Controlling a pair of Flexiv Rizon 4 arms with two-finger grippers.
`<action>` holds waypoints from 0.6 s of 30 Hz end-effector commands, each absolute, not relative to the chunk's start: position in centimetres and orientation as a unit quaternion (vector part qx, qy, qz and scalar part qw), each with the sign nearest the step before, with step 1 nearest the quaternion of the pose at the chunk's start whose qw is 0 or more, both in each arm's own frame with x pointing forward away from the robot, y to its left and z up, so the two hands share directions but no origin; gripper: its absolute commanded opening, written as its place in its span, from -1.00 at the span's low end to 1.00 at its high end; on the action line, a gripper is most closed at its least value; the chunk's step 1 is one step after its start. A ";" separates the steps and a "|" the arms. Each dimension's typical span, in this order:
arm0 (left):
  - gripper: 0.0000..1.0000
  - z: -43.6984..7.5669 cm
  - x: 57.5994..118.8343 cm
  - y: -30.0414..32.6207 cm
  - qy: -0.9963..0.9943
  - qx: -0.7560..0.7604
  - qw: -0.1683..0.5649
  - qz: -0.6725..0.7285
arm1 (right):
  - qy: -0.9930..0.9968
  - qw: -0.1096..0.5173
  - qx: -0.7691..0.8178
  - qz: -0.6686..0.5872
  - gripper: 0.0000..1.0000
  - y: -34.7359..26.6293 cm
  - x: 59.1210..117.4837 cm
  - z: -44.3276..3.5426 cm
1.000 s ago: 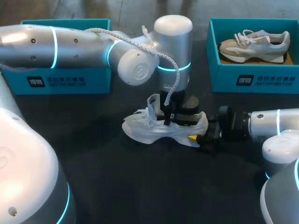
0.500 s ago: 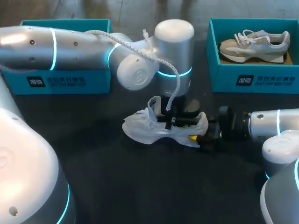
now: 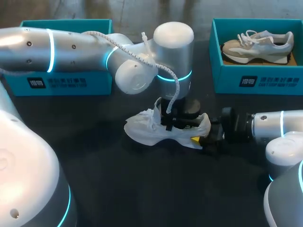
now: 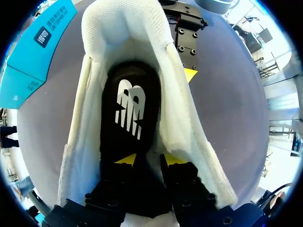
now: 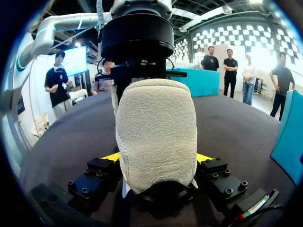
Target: Take the shoe out of the shoebox, open the shoe tongue, remove and reinsert the insole, then place the shoe into the shoebox
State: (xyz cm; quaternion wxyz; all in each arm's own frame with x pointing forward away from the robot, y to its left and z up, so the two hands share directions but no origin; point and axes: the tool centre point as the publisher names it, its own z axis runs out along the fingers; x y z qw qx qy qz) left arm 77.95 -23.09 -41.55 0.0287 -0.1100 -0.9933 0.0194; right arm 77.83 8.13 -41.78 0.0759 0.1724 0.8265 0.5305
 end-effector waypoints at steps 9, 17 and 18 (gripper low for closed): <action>-0.33 -43.6 79.7 -23.9 -0.992 -0.120 -0.014 0.023 | 0.828 0.075 0.173 0.529 -1.00 8.2 77.8 -41.6; -0.29 -44.1 81.0 -24.0 -0.992 -0.120 -0.039 0.028 | 0.828 0.075 0.173 0.529 -1.00 8.2 77.8 -41.6; -0.29 -44.1 81.0 -24.0 -0.992 -0.120 -0.040 0.028 | 0.828 0.075 0.173 0.529 -1.00 8.2 77.8 -41.6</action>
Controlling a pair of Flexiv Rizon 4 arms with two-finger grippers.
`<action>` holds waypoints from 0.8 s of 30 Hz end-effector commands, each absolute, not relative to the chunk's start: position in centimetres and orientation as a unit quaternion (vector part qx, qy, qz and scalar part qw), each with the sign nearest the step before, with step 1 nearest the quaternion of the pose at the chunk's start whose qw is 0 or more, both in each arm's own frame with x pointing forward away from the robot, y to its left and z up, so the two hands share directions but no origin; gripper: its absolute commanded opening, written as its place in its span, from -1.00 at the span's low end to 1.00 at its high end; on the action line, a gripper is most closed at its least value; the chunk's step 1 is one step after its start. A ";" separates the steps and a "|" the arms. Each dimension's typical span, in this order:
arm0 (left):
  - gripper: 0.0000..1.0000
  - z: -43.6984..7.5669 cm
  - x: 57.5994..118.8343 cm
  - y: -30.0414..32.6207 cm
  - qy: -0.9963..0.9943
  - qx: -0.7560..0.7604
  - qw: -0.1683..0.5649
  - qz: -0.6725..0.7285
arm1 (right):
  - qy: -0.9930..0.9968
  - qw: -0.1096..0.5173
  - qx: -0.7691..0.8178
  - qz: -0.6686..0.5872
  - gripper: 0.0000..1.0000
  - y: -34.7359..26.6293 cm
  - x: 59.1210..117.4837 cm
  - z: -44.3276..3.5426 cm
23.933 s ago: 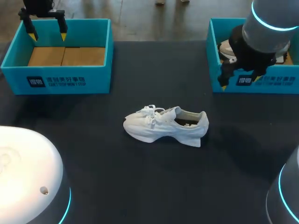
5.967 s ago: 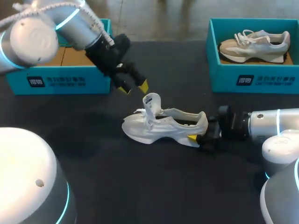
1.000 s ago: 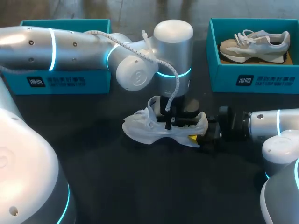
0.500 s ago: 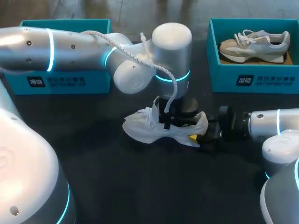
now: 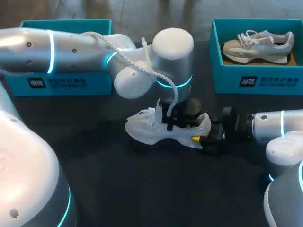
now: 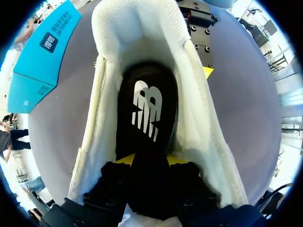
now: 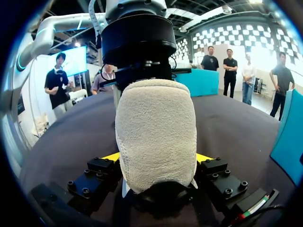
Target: Take the shoe out of the shoebox, open the shoe tongue, remove and reinsert the insole, then place the shoe into the shoebox
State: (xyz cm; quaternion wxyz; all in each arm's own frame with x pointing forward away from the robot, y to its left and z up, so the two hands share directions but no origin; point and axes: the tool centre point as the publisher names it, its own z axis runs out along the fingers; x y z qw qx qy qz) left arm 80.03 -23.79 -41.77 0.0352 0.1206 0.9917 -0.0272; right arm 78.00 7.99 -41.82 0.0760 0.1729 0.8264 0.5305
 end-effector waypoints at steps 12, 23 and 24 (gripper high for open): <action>-1.00 -44.2 82.8 -24.1 0.990 0.117 0.072 -0.037 | 0.828 0.075 0.173 0.529 -1.00 8.2 77.8 -41.6; -1.00 -39.5 81.5 -22.9 0.984 0.122 0.026 -0.124 | 0.828 0.075 0.173 0.529 -1.00 8.2 77.8 -41.6; -1.00 -39.0 81.3 -22.8 0.983 0.124 0.018 -0.134 | 0.828 0.075 0.173 0.529 -1.00 8.2 77.8 -41.6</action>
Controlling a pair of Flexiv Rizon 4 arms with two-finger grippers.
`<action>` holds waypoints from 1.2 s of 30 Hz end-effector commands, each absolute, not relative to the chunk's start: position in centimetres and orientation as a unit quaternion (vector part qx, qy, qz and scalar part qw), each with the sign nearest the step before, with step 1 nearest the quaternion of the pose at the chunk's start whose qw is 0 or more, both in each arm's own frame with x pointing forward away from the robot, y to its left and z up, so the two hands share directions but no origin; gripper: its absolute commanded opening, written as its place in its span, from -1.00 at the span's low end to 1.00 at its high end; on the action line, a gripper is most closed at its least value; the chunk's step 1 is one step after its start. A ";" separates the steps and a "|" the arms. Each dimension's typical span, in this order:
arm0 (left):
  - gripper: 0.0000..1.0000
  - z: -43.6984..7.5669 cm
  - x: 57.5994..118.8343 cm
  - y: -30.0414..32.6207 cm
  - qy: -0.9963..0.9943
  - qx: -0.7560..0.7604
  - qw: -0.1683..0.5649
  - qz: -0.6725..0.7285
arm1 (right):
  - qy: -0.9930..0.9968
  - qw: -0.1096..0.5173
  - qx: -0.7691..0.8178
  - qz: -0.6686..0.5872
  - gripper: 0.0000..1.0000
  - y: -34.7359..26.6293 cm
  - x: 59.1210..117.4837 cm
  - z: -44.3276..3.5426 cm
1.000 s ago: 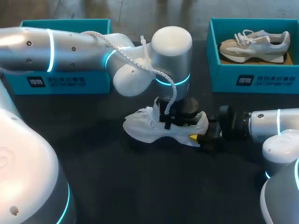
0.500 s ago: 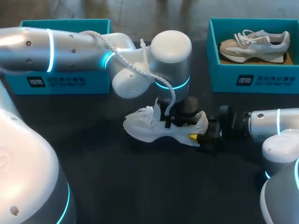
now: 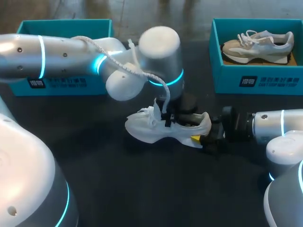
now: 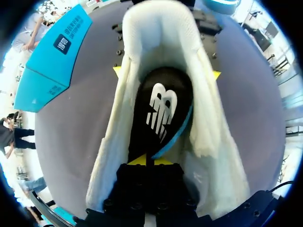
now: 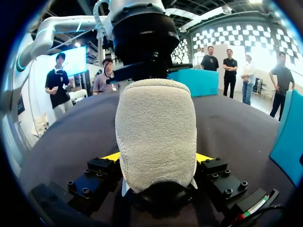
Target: Take the shoe out of the shoebox, open the shoe tongue, remove and reinsert the insole, then place the shoe into the shoebox
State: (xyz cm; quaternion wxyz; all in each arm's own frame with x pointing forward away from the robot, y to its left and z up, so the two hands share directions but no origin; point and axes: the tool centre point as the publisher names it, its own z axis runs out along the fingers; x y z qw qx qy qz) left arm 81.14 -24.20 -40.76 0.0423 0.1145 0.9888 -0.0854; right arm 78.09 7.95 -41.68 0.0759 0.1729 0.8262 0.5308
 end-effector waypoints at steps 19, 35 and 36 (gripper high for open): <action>-1.00 -34.6 79.1 -21.3 0.957 0.126 -0.088 -0.245 | 0.828 0.075 0.173 0.529 -1.00 8.2 77.8 -41.6; -1.00 -33.4 77.9 -22.2 0.958 0.142 -0.069 -0.241 | 0.828 0.075 0.173 0.529 -1.00 8.2 77.8 -41.6; -1.00 -33.3 77.9 -22.3 0.958 0.142 -0.067 -0.240 | 0.828 0.075 0.173 0.529 -1.00 8.2 77.8 -41.6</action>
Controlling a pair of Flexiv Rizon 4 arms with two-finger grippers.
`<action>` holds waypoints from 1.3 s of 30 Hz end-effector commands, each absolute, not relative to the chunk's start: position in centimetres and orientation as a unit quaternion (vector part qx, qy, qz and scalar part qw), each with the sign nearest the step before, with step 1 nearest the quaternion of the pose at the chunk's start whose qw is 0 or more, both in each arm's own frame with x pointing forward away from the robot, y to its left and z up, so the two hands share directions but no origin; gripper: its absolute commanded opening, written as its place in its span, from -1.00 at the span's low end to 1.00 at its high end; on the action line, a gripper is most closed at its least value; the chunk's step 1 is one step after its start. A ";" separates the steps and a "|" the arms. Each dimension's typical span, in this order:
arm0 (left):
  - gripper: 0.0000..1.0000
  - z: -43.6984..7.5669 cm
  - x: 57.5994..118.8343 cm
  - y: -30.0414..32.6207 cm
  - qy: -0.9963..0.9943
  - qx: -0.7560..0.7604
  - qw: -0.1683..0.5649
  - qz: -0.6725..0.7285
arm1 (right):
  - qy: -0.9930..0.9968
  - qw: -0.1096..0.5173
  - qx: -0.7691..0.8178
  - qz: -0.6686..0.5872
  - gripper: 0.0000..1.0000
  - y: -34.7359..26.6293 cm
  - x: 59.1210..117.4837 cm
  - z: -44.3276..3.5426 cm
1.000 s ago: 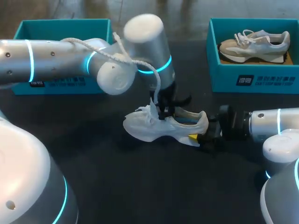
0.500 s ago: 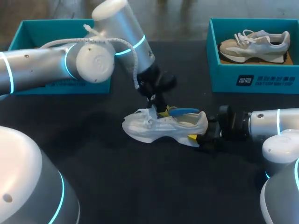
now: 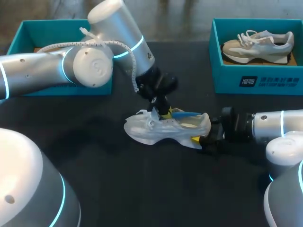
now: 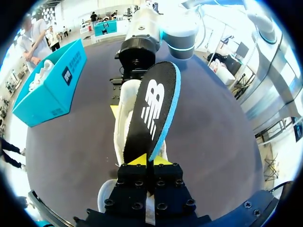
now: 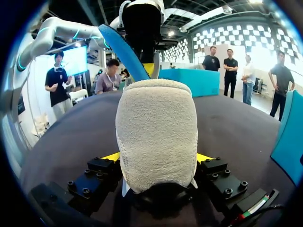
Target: Take the shoe out of the shoebox, open the shoe tongue, remove and reinsert the insole, then place the shoe into the shoebox
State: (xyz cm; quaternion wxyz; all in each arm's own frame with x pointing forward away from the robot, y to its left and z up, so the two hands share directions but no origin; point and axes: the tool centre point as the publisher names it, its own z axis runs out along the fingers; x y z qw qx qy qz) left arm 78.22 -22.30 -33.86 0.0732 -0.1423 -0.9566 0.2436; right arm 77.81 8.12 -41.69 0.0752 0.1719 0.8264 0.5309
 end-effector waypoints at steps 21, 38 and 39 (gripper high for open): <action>0.31 -31.1 77.2 -22.5 -0.959 -0.150 0.029 0.239 | 0.828 0.075 0.173 0.529 -1.00 8.2 77.8 -41.6; 0.32 -30.2 75.8 -23.3 -0.954 -0.194 0.006 0.228 | 0.828 0.075 0.173 0.529 -1.00 8.2 77.8 -41.6; 0.29 -30.2 75.8 -23.5 -0.954 -0.196 0.006 0.227 | 0.828 0.075 0.173 0.529 -1.00 8.2 77.8 -41.6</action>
